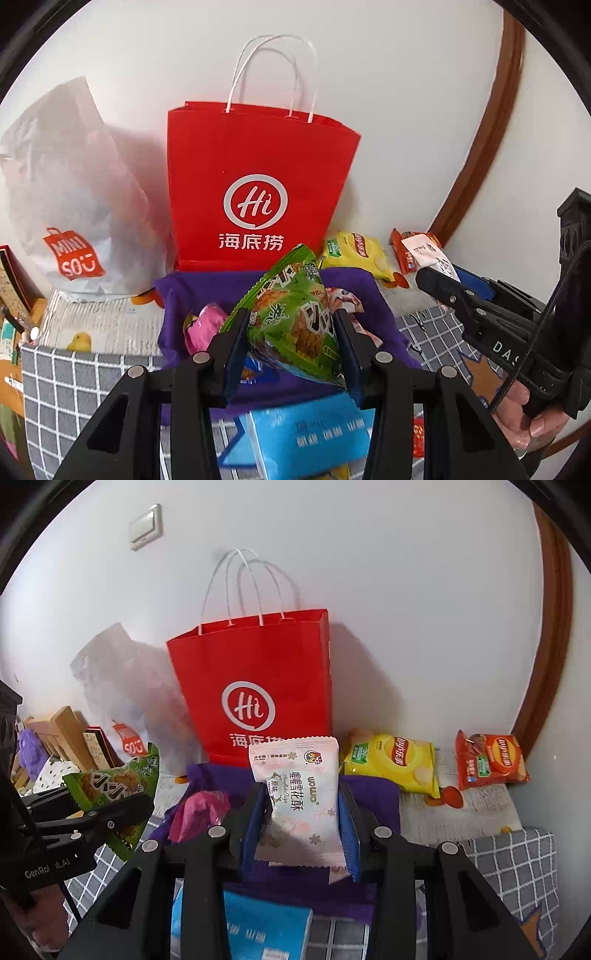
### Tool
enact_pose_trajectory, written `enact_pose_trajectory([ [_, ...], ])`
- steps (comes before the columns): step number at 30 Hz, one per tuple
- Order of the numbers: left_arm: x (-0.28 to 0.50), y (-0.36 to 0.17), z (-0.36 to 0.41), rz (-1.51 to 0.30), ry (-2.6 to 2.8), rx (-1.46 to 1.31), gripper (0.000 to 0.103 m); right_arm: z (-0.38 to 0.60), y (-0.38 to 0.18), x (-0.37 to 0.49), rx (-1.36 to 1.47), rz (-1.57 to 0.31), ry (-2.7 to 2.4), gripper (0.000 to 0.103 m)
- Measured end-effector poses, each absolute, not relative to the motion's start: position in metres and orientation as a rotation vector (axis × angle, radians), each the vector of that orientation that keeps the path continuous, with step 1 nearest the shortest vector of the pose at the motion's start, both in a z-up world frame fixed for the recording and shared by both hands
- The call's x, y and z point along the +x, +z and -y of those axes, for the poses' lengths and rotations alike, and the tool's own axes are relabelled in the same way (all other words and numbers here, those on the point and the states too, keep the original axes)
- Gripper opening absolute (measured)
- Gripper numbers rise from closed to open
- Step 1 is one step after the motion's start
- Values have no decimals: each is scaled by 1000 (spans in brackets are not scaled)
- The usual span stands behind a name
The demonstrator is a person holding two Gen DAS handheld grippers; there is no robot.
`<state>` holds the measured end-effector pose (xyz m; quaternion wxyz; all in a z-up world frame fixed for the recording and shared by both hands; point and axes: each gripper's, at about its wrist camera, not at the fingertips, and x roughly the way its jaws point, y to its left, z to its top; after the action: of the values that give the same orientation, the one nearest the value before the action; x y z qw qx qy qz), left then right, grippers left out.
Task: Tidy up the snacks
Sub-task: 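Carry the green bag with the left tool while the right carries the pastry packet toward the towel, then open both tools to drop the green bag and pastry packet on the towel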
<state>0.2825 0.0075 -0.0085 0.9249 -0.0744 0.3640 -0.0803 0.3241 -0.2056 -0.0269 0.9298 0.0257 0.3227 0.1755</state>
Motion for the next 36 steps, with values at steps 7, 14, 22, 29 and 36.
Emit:
enact_pose_trajectory([
  [7,318,-33,-16,-779,-180,-172,43,200,-52,346,-11,-708,379,38],
  [14,335,-55,-41,-835,-129,-195,43,217,-84,376,17,-815,373,38],
  [22,345,-68,-64,-863,-87,-239,43,215,-114,393,35,-915,393,38],
  [29,348,-75,-66,-878,-111,-252,43,193,-125,388,-21,-963,469,38],
  [36,351,-81,-62,-894,-120,-250,43,174,-144,387,-124,-1013,469,38],
])
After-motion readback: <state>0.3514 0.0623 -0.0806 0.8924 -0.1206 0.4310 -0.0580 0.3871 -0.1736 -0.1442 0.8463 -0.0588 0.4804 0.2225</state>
